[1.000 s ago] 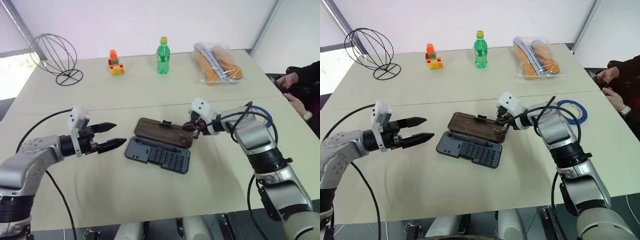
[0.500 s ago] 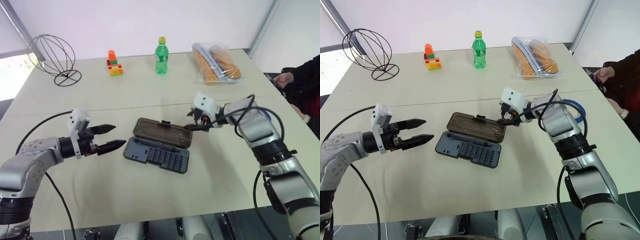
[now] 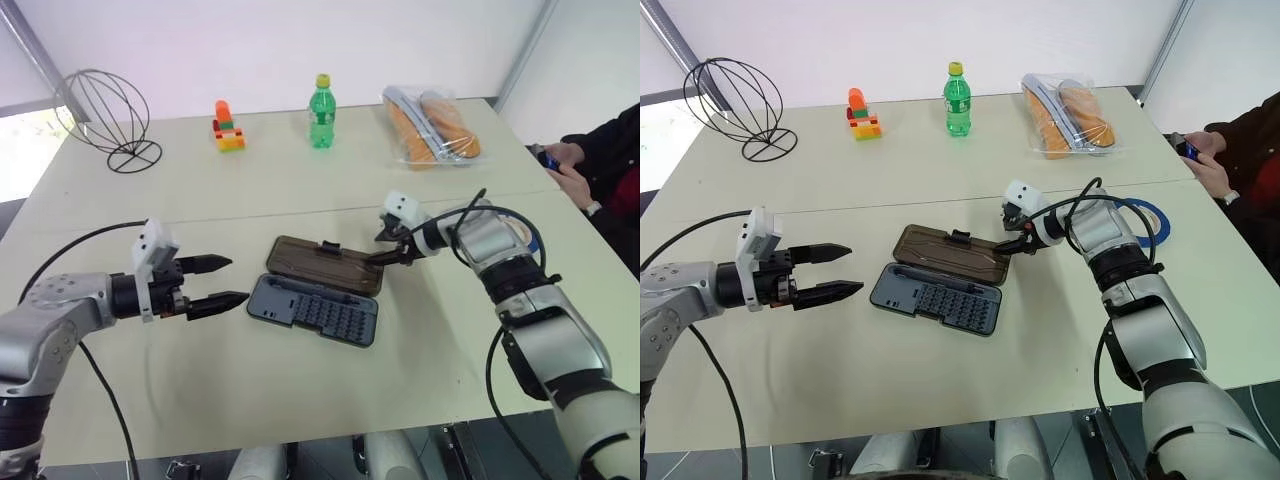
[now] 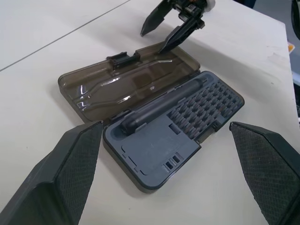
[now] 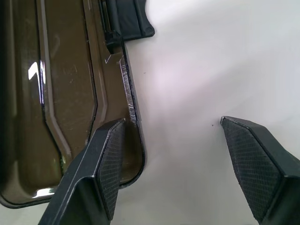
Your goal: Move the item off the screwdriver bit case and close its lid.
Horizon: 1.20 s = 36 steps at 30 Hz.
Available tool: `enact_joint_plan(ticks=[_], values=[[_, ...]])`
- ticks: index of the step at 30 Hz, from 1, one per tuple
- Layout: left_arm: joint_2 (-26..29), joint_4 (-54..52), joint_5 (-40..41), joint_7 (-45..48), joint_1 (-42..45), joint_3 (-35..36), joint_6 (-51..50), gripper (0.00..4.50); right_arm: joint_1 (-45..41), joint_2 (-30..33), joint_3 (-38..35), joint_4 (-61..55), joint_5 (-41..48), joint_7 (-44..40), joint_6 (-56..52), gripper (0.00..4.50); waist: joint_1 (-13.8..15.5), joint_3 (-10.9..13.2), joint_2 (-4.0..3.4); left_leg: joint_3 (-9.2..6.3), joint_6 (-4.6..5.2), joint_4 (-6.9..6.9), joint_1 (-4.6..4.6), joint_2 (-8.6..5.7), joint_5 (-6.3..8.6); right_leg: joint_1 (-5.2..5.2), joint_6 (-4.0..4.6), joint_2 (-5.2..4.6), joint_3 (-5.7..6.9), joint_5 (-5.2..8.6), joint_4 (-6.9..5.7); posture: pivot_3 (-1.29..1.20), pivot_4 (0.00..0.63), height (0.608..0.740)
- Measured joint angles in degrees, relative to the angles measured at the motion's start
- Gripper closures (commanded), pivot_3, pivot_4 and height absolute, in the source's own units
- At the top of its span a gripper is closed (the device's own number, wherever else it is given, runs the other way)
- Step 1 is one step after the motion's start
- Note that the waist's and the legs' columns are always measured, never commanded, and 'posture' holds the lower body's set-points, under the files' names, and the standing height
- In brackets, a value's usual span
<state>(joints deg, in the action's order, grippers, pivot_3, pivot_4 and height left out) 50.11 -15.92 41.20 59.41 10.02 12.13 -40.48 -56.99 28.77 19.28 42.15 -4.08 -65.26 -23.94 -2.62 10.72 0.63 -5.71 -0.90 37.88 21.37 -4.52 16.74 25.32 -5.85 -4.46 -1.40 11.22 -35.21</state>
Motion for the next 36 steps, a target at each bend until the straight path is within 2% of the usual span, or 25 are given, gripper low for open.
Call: enact_joint_plan(ticks=[1,2,6,11,14,18,22,24,36], values=[[0.0,-0.1,0.0,-0.2,-0.3,0.0,0.0,0.00,-0.1,-0.2,0.4,0.4,-0.3,-0.4,1.6,2.33,0.0,0.0,0.00,0.00,0.00,0.00,-0.02,0.01,0.00,-0.02,0.00,0.01,0.00,0.00,0.00,0.00,0.150,0.740],[-0.1,-0.1,0.0,-0.4,-0.7,0.1,0.0,0.00,-0.1,-0.4,1.0,0.6,-0.7,-0.8,3.7,2.94,0.0,0.0,0.01,0.00,0.00,0.00,-0.05,0.03,0.00,-0.05,0.00,0.02,0.00,0.00,0.00,0.00,0.150,0.740],[-0.1,-0.2,0.0,-1.0,-1.2,0.2,0.0,0.00,-0.2,-0.8,2.8,0.8,-2.0,-2.2,8.0,4.47,0.0,-0.1,0.07,-0.01,-0.01,0.03,-0.21,0.04,-0.01,-0.25,0.05,0.04,0.01,-0.04,0.00,0.00,0.150,0.740],[-0.2,-0.5,0.0,-1.4,-1.3,0.4,0.0,0.00,-0.2,-0.8,3.9,1.5,-4.4,-2.0,11.9,4.47,0.1,-0.1,0.07,-0.01,0.00,-0.02,-0.95,0.06,0.01,-0.94,0.05,0.08,0.02,-0.02,0.06,0.00,0.150,0.740],[-0.3,-0.5,0.0,-1.6,-1.3,0.4,0.0,0.00,-0.2,-0.6,4.4,2.0,-6.0,-1.5,17.4,4.47,0.0,0.0,0.07,0.00,0.00,-0.01,-0.97,0.06,0.01,-0.95,0.05,0.09,0.01,-0.02,0.05,0.00,0.150,0.740],[-0.6,-0.5,0.0,-1.8,-1.7,0.4,0.1,0.00,1.2,2.0,4.6,-0.5,-6.3,-3.5,25.8,4.47,0.2,0.0,-0.03,-0.01,-0.01,-0.05,-0.75,0.06,0.00,-0.72,0.05,0.07,0.01,-0.02,0.03,0.00,0.150,0.740],[-0.7,-0.3,-0.1,-1.8,-1.8,0.4,0.5,0.00,2.4,3.1,4.4,-6.4,-5.7,-6.7,29.3,4.47,0.1,0.1,-0.03,-0.01,-0.02,-0.04,-0.25,0.06,0.00,-0.25,0.05,0.06,0.01,-0.03,0.04,0.00,0.150,0.740],[-0.9,-0.3,-0.2,-1.8,-1.6,0.3,0.9,0.00,2.8,3.0,4.4,-7.8,-5.6,-7.2,30.1,4.47,0.1,0.1,-0.03,-0.01,-0.09,0.00,0.07,0.06,-0.05,0.09,0.06,0.04,0.00,-0.04,-0.02,0.00,0.150,0.740],[-1.5,0.0,-0.7,-1.7,-1.3,0.1,1.1,0.00,3.1,2.5,4.5,-8.8,-6.0,-6.9,30.3,4.47,0.2,0.1,-0.03,-0.02,-0.08,-0.01,0.08,0.05,-0.04,0.09,0.07,0.04,0.01,-0.04,-0.01,0.00,0.150,0.740]])
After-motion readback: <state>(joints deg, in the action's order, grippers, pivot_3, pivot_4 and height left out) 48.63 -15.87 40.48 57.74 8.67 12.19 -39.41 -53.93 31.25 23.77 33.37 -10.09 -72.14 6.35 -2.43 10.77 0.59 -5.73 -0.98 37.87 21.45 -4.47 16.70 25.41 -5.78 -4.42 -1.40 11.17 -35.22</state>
